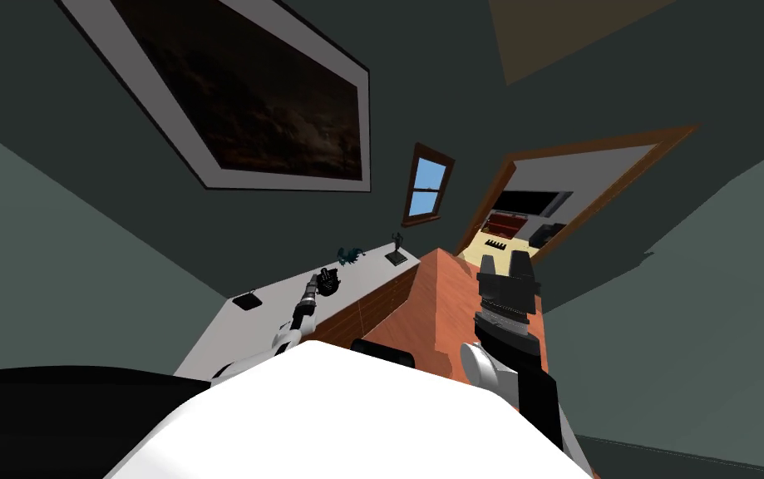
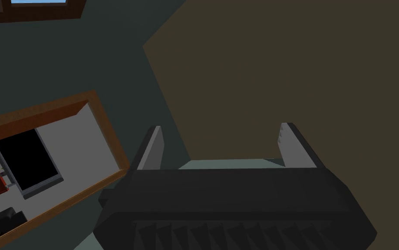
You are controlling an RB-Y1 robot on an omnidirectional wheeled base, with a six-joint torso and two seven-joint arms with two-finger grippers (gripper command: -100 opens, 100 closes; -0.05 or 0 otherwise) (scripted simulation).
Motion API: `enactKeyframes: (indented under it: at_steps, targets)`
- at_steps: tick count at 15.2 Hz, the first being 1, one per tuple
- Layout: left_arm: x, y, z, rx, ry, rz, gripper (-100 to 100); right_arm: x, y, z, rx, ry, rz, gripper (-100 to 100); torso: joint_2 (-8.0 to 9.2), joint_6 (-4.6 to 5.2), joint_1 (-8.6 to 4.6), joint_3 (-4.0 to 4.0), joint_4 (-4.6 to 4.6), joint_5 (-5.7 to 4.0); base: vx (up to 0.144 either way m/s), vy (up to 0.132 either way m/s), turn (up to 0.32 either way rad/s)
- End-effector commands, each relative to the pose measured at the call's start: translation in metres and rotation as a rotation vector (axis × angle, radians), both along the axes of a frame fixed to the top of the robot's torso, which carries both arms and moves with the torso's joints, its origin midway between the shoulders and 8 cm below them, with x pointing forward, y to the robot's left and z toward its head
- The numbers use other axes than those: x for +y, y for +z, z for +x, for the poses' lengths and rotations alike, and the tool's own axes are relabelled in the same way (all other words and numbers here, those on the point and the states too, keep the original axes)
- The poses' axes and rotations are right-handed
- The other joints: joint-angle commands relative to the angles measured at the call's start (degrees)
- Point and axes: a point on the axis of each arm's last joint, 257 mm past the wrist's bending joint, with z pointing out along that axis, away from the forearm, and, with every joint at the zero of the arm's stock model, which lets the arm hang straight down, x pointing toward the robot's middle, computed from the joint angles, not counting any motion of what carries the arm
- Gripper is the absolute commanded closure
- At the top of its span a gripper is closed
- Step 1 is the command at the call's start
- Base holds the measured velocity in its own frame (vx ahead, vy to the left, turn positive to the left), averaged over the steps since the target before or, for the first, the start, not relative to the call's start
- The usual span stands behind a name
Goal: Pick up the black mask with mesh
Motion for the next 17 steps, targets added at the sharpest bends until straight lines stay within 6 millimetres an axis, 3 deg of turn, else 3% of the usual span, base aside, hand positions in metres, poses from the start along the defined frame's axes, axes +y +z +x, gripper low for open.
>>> enactKeyframes:
  at_steps: [1,11,12,17]
  targets:
    - [-0.0128,0.0012,0.0097,-0.001,-0.028,0.0,-100,0.0,0.0,0.0,0.0,0.0,0.0,0,0.0,0.0,0.0,0.0,0.0,0.0,0.032,-0.037,0.112]
    - [-0.0128,0.0012,0.0097,-0.001,-0.028,0.0,-100,0.0,0.0,0.0,0.0,0.0,0.0,0,0.06,0.09,0.03,0.05,0.05,0.0,0.005,-0.006,0.019]
    - [-0.0128,0.0012,0.0097,-0.001,-0.028,0.0,100,0.0,0.0,0.0,0.0,0.0,0.0,0,0.08,0.09,0.05,0.06,0.05,0.0,0.0,0.0,0.0]
    - [-0.013,0.0,0.009,0.003,-0.028,0.0,100,0.0,0.0,0.0,0.0,0.0,0.0,0,0.12,0.09,0.0,0.11,0.12,-0.04,-0.001,0.0,0.002]
